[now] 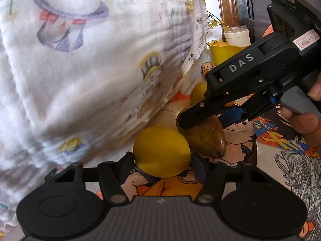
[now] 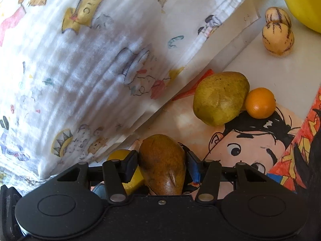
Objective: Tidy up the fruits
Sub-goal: 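Carry the brown oval fruit and lemon toward the metal tray with both tools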
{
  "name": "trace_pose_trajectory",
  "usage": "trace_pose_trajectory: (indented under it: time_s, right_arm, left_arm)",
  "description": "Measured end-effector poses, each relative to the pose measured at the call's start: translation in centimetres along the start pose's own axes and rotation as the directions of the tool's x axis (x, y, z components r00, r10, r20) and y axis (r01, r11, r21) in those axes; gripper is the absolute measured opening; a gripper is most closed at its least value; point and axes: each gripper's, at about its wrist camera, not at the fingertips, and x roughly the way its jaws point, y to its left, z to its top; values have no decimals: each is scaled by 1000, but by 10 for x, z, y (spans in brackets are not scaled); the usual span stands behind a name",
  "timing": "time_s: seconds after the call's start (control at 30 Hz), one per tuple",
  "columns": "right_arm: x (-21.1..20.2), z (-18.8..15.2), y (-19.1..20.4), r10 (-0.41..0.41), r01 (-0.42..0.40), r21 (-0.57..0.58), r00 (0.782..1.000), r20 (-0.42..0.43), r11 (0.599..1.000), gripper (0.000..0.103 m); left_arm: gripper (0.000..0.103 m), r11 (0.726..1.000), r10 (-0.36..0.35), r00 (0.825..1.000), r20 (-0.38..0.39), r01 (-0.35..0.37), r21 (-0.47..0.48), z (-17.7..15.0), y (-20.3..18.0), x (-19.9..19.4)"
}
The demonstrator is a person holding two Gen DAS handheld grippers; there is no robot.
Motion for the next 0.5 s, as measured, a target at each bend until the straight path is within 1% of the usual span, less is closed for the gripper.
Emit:
trace_pose_trajectory:
  time_s: [0.3, 0.5]
  right_arm:
    - [-10, -2, -19, -2, 1, 33, 1000, 13, 999, 54]
    - [-21, -3, -31, 5, -6, 61, 1000, 13, 998, 54]
  left_arm:
    - [65, 997, -5, 1000, 10, 5, -79, 0, 5, 0]
    - [65, 987, -37, 999, 20, 40, -153, -5, 14, -8]
